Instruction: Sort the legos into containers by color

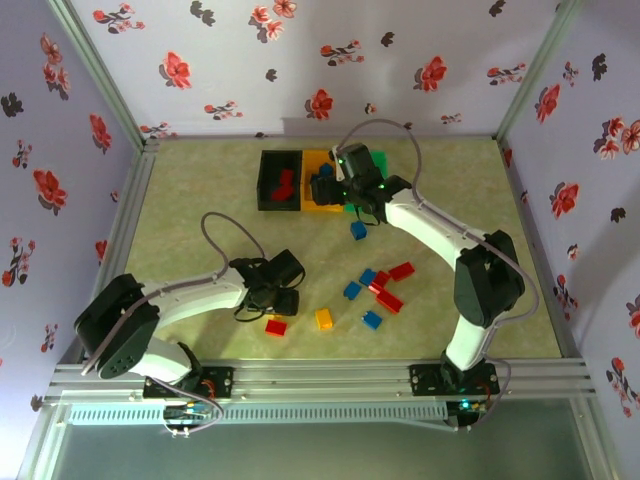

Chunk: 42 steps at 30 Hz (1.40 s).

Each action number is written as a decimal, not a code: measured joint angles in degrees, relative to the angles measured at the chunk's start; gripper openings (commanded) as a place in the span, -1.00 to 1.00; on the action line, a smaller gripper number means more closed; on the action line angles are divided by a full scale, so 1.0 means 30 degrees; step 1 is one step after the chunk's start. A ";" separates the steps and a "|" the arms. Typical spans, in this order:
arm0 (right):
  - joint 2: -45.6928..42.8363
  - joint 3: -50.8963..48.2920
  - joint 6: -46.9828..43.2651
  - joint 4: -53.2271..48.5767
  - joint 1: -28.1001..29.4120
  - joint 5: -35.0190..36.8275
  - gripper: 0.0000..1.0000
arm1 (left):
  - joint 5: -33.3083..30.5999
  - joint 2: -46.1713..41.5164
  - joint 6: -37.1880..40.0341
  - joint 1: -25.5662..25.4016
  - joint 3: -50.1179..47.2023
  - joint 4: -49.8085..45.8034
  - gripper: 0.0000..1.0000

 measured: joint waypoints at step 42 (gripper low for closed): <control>-0.5268 -0.3985 0.0517 -0.1137 -0.3366 0.1756 0.54 | 0.0328 0.7701 0.5136 0.3869 1.5548 -0.0007 -0.32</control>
